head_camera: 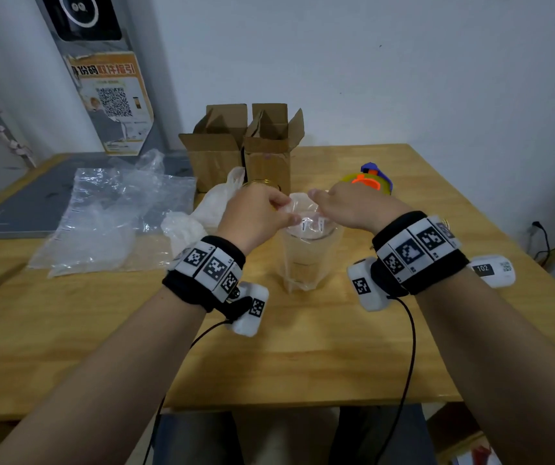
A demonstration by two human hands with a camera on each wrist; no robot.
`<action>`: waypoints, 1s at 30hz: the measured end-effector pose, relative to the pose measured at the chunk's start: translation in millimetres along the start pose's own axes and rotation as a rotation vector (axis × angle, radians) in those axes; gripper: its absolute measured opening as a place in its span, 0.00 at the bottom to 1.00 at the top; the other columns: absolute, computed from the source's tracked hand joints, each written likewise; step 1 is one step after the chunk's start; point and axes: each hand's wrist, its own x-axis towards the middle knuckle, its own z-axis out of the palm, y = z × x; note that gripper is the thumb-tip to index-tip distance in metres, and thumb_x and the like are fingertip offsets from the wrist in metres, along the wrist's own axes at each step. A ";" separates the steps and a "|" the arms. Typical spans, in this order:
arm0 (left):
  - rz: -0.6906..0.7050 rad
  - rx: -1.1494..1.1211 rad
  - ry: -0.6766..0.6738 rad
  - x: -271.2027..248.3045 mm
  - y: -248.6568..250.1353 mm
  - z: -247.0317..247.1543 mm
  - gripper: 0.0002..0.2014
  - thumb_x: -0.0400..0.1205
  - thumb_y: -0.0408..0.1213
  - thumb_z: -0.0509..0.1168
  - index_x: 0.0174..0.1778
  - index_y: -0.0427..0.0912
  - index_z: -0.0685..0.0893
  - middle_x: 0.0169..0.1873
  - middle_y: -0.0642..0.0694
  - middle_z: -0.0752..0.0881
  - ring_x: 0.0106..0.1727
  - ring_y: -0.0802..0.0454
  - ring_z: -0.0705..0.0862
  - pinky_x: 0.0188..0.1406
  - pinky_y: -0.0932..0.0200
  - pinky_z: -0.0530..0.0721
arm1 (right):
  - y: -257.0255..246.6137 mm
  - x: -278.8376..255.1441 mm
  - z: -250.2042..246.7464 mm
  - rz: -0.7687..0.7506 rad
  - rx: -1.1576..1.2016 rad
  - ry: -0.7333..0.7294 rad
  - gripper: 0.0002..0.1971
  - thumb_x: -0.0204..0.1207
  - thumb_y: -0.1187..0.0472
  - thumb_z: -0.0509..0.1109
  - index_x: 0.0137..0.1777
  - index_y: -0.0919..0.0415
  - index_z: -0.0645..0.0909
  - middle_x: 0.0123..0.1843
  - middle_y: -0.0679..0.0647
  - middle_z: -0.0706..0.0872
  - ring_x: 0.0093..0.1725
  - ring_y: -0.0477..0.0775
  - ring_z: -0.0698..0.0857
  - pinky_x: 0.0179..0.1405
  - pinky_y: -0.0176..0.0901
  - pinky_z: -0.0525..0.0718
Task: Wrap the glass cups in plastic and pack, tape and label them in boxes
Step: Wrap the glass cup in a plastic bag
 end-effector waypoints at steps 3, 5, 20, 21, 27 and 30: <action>0.003 0.032 0.002 0.3 2.7 7.5 0.15 0.79 0.48 0.78 0.60 0.48 0.93 0.54 0.53 0.87 0.58 0.54 0.84 0.53 0.58 0.77 | 0.3 -1.9 -2.8 -0.024 -0.005 -0.045 0.31 0.92 0.41 0.47 0.68 0.61 0.85 0.63 0.61 0.86 0.63 0.62 0.82 0.59 0.50 0.77; -0.024 0.121 -0.012 3.1 4.8 9.4 0.10 0.80 0.48 0.77 0.54 0.51 0.94 0.49 0.55 0.82 0.57 0.51 0.84 0.54 0.53 0.80 | -0.1 -4.4 -7.8 -0.058 0.031 -0.074 0.28 0.92 0.42 0.52 0.66 0.60 0.88 0.65 0.59 0.87 0.64 0.61 0.84 0.60 0.51 0.78; -0.217 0.146 -0.293 9.8 -7.2 -12.5 0.13 0.80 0.41 0.67 0.45 0.35 0.91 0.39 0.40 0.87 0.43 0.43 0.87 0.39 0.51 0.91 | 13.2 1.5 5.2 -0.022 0.487 0.059 0.15 0.76 0.42 0.80 0.54 0.51 0.88 0.47 0.50 0.93 0.41 0.51 0.94 0.44 0.55 0.95; -0.215 0.108 -0.293 9.3 -8.2 -12.9 0.11 0.80 0.40 0.68 0.45 0.37 0.93 0.41 0.40 0.89 0.44 0.44 0.88 0.40 0.49 0.94 | 10.0 2.5 7.1 -0.015 0.495 0.067 0.16 0.76 0.41 0.80 0.54 0.51 0.87 0.47 0.52 0.92 0.39 0.51 0.95 0.42 0.56 0.96; -0.185 -0.096 -0.179 8.9 -12.0 -8.2 0.05 0.81 0.33 0.73 0.49 0.42 0.95 0.49 0.46 0.92 0.47 0.48 0.91 0.43 0.50 0.95 | 8.6 4.4 7.3 -0.012 0.596 0.162 0.17 0.72 0.53 0.86 0.52 0.60 0.85 0.43 0.54 0.88 0.36 0.54 0.91 0.37 0.61 0.95; -0.172 -0.136 -0.104 15.4 -9.1 -8.5 0.07 0.80 0.30 0.73 0.48 0.44 0.94 0.47 0.49 0.92 0.42 0.50 0.92 0.40 0.51 0.95 | 8.6 2.7 5.3 -0.002 0.620 0.170 0.17 0.71 0.57 0.87 0.52 0.62 0.84 0.41 0.55 0.87 0.36 0.56 0.91 0.39 0.62 0.95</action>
